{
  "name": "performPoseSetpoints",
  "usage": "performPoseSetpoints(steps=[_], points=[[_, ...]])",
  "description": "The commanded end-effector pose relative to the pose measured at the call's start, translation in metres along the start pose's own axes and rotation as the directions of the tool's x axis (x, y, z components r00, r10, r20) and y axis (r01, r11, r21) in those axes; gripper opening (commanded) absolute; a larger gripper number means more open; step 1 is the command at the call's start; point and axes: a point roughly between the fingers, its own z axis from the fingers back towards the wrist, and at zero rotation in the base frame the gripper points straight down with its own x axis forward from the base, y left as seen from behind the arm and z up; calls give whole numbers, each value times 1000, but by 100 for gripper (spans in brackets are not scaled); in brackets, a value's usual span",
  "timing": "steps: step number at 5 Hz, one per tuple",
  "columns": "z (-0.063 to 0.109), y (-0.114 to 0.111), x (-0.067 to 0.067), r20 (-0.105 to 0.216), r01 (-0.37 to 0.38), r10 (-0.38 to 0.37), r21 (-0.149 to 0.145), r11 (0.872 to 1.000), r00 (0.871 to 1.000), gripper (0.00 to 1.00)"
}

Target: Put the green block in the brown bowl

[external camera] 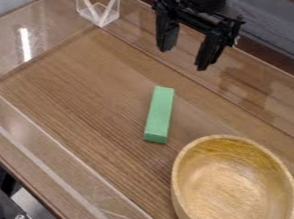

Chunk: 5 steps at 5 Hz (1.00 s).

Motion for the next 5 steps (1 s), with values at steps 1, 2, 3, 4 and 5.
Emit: performPoseSetpoints(steps=[1,2,3,4,5], points=[[-21,7,-1,-2,-23,23,-4,1000,1000,100],[-49,17,-6,-6,-52,52,-11,999,999,100],[-58,20,-9,6,-54,54,-16,998,999,100],[-64,22,-8,13,-57,58,-20,998,998,100],[-69,24,-7,17,-64,64,-23,998,998,100]])
